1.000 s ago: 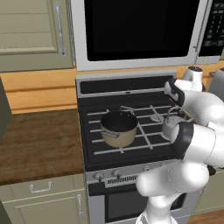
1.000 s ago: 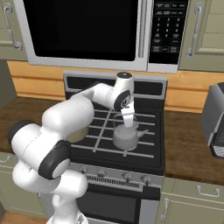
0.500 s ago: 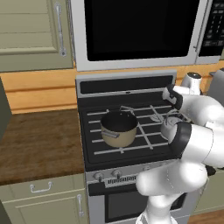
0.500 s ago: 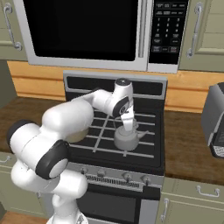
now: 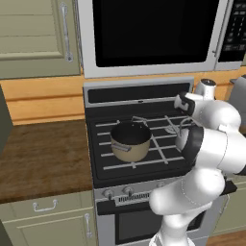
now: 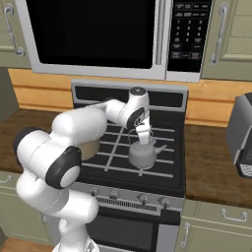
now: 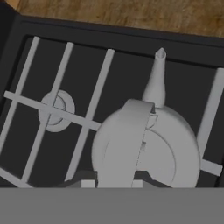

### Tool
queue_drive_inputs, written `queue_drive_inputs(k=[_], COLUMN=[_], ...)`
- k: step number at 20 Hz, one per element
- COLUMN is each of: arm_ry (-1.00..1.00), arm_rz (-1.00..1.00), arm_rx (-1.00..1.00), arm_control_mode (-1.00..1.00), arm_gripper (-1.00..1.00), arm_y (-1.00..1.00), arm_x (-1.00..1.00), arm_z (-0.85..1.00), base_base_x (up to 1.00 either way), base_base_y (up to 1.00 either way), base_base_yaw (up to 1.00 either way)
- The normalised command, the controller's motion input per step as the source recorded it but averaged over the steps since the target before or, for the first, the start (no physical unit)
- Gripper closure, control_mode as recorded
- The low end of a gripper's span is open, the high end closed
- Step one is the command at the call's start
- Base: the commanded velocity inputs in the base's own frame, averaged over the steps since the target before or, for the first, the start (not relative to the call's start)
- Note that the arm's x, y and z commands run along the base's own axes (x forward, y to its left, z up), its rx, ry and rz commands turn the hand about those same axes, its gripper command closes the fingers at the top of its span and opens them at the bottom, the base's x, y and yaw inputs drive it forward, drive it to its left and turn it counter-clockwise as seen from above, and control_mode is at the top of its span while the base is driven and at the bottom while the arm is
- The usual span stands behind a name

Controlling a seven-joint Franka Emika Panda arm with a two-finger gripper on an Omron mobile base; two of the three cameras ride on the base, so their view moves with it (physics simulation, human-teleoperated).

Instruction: Pick the kettle from the counter and place it on a stove burner. Then turn the burner on.

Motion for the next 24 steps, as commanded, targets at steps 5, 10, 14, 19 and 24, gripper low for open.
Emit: queue_drive_inputs(k=[5, 10, 14, 19, 24], arm_ry=[-0.01, 0.0, -0.01, -0.1, -0.25], arm_rz=[0.0, 0.0, 0.0, 0.0, 0.0], arm_rx=[0.0, 0.0, 0.0, 0.0, 0.0], arm_control_mode=[-1.0, -1.0, -1.0, -1.0, -1.0], arm_gripper=[-1.0, -1.0, -1.0, -1.0, -1.0], arm_y=[0.0, 0.0, 0.0, 0.0, 0.0], arm_x=[0.0, 0.0, 0.0, -0.22, -0.87], arm_z=[-0.1, 0.0, 0.11, 0.47, 0.5], base_base_x=[0.0, 0.0, 0.0, 0.0, 0.0], base_base_y=[0.0, 0.0, 0.0, 0.0, 0.0], base_base_yaw=[0.0, 0.0, 0.0, 0.0, 0.0])
